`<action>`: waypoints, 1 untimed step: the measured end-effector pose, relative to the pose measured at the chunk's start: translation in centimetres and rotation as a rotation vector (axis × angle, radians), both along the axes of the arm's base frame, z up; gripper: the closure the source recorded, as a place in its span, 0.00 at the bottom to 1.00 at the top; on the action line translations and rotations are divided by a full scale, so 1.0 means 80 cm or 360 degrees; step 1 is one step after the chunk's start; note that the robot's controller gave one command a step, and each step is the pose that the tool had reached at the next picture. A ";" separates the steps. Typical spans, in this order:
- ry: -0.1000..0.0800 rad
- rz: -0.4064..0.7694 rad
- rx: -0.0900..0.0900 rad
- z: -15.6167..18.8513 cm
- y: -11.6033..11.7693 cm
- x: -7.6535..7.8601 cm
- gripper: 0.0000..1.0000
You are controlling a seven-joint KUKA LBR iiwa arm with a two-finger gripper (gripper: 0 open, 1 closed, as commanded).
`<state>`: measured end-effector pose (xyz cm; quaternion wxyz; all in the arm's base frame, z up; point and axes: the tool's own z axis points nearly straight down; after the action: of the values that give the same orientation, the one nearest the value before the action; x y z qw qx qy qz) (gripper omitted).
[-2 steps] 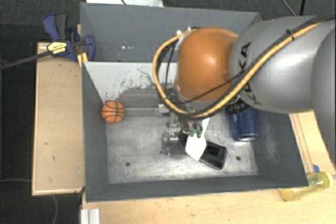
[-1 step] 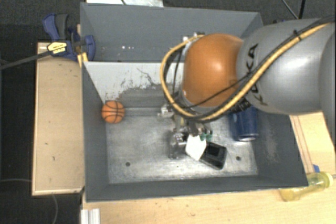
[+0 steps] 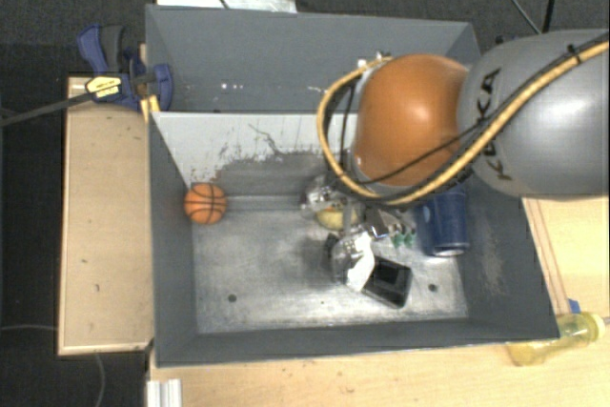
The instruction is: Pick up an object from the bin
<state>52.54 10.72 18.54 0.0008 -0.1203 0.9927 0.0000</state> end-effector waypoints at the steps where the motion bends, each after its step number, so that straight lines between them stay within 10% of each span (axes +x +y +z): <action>1: -0.0007 -0.0230 0.0003 -0.007 -0.010 0.020 0.00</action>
Offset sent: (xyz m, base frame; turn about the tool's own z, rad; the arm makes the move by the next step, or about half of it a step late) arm 0.0440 -0.0425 -0.1154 -0.1669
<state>54.13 9.90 17.97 0.0031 -0.0485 0.9988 0.0007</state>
